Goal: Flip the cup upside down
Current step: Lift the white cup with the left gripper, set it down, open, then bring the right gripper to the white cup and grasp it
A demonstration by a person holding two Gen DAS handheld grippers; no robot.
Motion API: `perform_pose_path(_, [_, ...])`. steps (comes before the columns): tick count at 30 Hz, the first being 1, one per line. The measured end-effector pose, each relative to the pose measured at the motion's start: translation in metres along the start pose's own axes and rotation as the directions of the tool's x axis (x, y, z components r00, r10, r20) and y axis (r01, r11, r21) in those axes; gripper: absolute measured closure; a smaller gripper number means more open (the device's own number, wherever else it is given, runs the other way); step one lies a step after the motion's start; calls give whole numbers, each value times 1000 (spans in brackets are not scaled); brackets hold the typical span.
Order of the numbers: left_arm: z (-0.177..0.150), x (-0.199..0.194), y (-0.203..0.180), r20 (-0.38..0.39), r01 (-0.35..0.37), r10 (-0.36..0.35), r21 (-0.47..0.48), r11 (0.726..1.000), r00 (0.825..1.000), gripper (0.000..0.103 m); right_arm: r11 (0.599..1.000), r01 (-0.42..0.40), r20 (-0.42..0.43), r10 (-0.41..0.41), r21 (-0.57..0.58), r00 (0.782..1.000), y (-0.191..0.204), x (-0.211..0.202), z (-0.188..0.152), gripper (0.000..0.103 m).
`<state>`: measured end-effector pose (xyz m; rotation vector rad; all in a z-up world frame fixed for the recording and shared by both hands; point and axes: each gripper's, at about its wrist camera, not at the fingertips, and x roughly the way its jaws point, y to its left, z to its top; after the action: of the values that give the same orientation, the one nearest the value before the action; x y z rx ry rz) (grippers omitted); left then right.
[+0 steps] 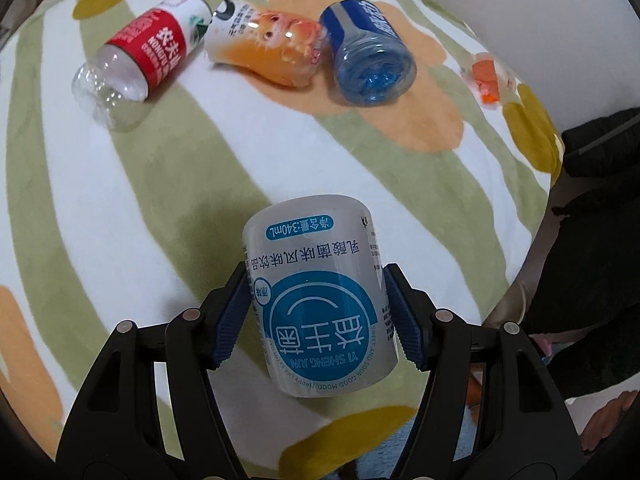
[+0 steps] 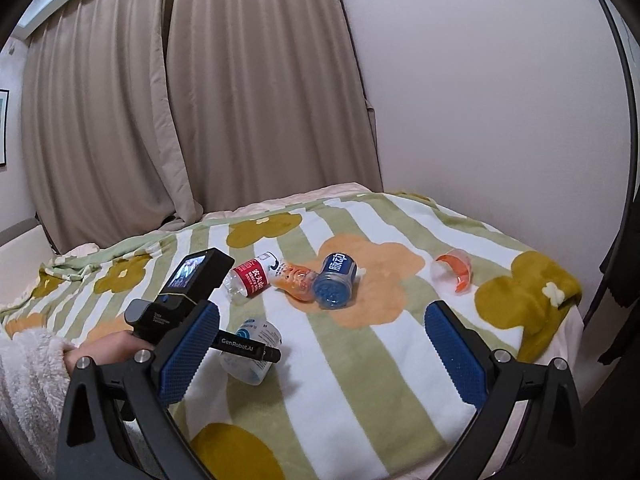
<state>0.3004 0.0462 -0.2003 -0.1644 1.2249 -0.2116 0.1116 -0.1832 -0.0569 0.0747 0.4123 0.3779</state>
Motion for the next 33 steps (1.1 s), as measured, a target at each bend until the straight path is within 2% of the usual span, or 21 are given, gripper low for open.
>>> perform_pose_path(3, [1,-1,2,1,-8,8,-22,1000,1000,39,1000,-1,1,1,4,1000,1,-1,0,0])
perform_pose_path(5, [1,-3,2,2,-11,11,-16,1000,1000,29,1000,-3,3,3,11,1000,1,-2,0,0])
perform_pose_path(6, [1,-4,1,3,-9,9,-14,1000,1000,10,1000,-6,4,6,15,1000,1,-3,0,0])
perform_pose_path(7, [1,-5,0,5,-10,10,-12,1000,1000,0,1000,-7,5,7,17,1000,1,-3,1,0])
perform_pose_path(12, [-1,-15,-3,16,-1,1,-5,1000,1000,0,1000,-16,4,16,20,1000,-1,-5,3,0])
perform_pose_path(16, [-14,-43,-9,69,-9,8,20,1000,998,0,995,-80,-9,80,57,997,-7,-5,16,0])
perform_pose_path(19, [-36,-76,-12,151,-24,17,43,999,988,0,985,-161,-71,165,65,984,-8,5,38,0])
perform_pose_path(21, [-54,-97,-13,222,-54,40,58,997,974,0,975,-210,-173,220,76,960,-4,23,56,0])
perform_pose_path(22, [-64,-108,-13,269,-79,59,64,995,961,0,966,-243,-222,258,92,940,-2,34,63,0])
perform_pose_path(23, [-71,-115,-12,303,-95,70,70,993,950,0,947,-298,-282,321,123,904,2,51,70,0])
perform_pose_path(25, [-85,-124,-11,361,-130,91,85,988,928,0,929,-329,-388,369,169,845,11,81,77,0])
perform_pose_path(26, [-89,-126,-9,380,-143,100,88,986,919,0,926,-328,-468,378,188,799,19,104,78,0])
perform_pose_path(29, [-102,-127,-1,426,-156,99,100,983,899,0,937,-275,-628,349,217,696,34,161,69,1])
perform_pose_path(33, [-109,-124,6,430,-104,52,99,990,901,0,948,-147,-778,315,281,544,38,228,36,1])
